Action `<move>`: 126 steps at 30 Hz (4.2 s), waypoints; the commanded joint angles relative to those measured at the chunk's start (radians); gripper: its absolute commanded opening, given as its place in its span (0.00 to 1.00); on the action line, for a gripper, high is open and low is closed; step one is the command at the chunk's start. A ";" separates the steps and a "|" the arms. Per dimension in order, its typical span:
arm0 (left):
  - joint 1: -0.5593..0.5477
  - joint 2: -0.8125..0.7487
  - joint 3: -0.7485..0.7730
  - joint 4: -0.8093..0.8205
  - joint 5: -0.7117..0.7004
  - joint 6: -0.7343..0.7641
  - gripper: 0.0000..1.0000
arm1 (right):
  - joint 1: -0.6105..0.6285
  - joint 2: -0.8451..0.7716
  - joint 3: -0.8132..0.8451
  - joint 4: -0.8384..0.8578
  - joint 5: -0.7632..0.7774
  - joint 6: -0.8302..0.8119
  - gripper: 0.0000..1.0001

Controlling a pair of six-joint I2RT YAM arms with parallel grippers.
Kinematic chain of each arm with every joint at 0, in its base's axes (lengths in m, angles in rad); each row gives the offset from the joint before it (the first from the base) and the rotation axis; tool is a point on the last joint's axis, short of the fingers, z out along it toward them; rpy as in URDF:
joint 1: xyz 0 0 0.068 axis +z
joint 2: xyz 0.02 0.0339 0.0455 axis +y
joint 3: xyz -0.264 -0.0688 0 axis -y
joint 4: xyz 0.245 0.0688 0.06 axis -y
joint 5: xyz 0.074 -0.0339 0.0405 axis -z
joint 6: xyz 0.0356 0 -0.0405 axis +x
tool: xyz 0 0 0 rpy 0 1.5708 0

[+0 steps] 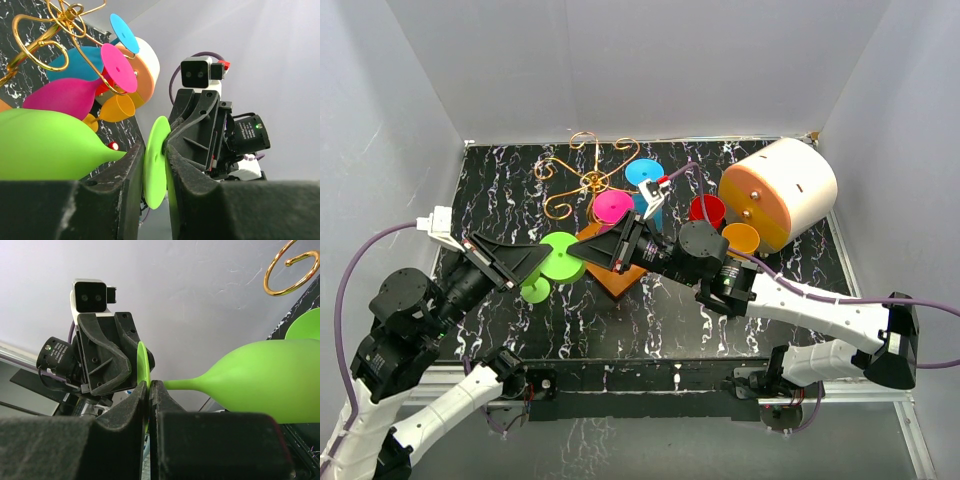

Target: Place the wine glass upside down on the wine glass rack

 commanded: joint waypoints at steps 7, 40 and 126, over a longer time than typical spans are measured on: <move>-0.003 0.022 -0.008 0.034 0.001 -0.015 0.00 | 0.000 -0.027 0.033 0.047 0.014 -0.033 0.00; -0.003 0.120 -0.134 0.264 -0.355 -0.308 0.00 | 0.000 -0.282 -0.075 -0.062 0.333 -0.131 0.57; -0.002 0.256 -0.038 0.169 -0.428 -0.042 0.04 | 0.000 -0.276 -0.095 -0.063 0.360 -0.122 0.55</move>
